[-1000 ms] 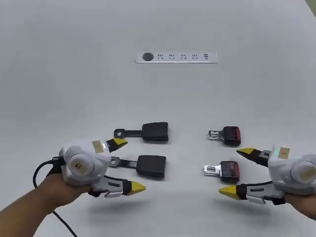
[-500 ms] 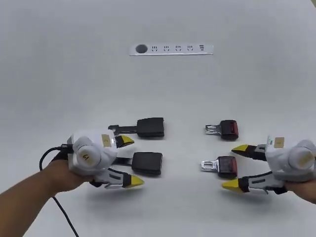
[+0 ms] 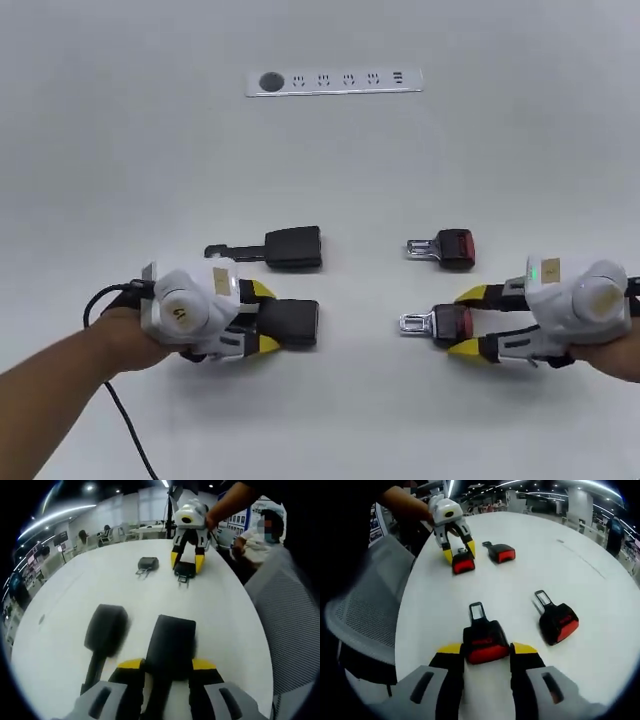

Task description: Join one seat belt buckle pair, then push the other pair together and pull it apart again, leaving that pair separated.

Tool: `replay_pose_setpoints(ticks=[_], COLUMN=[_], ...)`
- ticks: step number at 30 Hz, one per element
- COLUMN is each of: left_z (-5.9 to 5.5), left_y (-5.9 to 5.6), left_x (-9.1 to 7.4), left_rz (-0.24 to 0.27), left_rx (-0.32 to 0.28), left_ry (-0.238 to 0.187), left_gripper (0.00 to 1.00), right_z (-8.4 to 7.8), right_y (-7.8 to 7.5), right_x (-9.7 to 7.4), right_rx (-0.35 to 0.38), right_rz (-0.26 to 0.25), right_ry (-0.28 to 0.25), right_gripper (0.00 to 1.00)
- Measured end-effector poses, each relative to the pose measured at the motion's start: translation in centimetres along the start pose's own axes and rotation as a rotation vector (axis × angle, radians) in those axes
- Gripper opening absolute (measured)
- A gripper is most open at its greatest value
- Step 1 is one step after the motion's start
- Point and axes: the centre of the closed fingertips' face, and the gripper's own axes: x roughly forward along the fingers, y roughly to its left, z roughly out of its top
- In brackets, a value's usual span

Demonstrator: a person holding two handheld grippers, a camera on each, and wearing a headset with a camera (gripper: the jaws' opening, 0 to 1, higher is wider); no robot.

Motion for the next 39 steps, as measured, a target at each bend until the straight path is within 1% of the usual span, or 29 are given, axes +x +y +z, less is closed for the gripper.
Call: replay_pose_setpoints(ticks=[1, 6, 8, 12, 16, 17, 21, 26, 31, 34, 36, 39], left_z=[0.0, -0.1, -0.1, -0.2, -0.1, -0.1, 0.1, 0.1, 0.1, 0.0, 0.0, 0.2], left_y=[-0.1, 0.2, 0.2, 0.2, 0.2, 0.2, 0.1, -0.1, -0.3, -0.2, -0.2, -0.3], left_x=[0.0, 0.1, 0.1, 0.1, 0.2, 0.3, 0.3, 0.3, 0.2, 0.2, 0.2, 0.2], left_rz=[0.001, 0.001, 0.000, -0.001, 0.004, 0.004, 0.001, -0.012, -0.014, -0.014, -0.014, -0.015], left_rx=[0.010, 0.007, -0.005, -0.002, -0.007, -0.007, 0.002, 0.015, 0.019, 0.013, -0.006, 0.003], left_ry=[-0.003, -0.009, 0.002, 0.003, 0.016, 0.026, 0.059, 0.069, 0.080, 0.081, 0.089, 0.098], left_gripper=[0.35, 0.35, 0.34, 0.34, 0.34, 0.34, 0.34, 0.34, 0.33, 0.33, 0.33, 0.33], right_z=[0.0, 0.1, 0.2, 0.5, 0.9, 1.0, 1.8, 2.9, 4.0, 4.8, 5.2, 5.7], right_y=[0.0, 0.1, 0.1, 0.5, 0.8, 0.9, 1.3, 1.9, 2.5, 2.7, 2.8, 2.9], right_x=[0.0, 0.1, 0.1, 0.2, 0.5, 0.6, 1.1, 2.0, 2.7, 3.3, 3.6, 4.1], right_rx=[0.003, -0.002, 0.000, -0.003, -0.004, -0.010, -0.015, -0.021, -0.022, -0.028, -0.031, -0.035], right_rz=[-0.001, 0.002, 0.004, 0.005, 0.006, 0.009, 0.009, 0.014, 0.020, 0.019, 0.021, 0.025], right_ry=[0.000, -0.002, 0.002, 0.018, 0.013, 0.011, 0.005, -0.013, -0.035, -0.047, -0.050, -0.063], right_gripper=[0.35, 0.34, 0.34, 0.33, 0.33, 0.33, 0.33, 0.33, 0.33, 0.33, 0.33, 0.33])
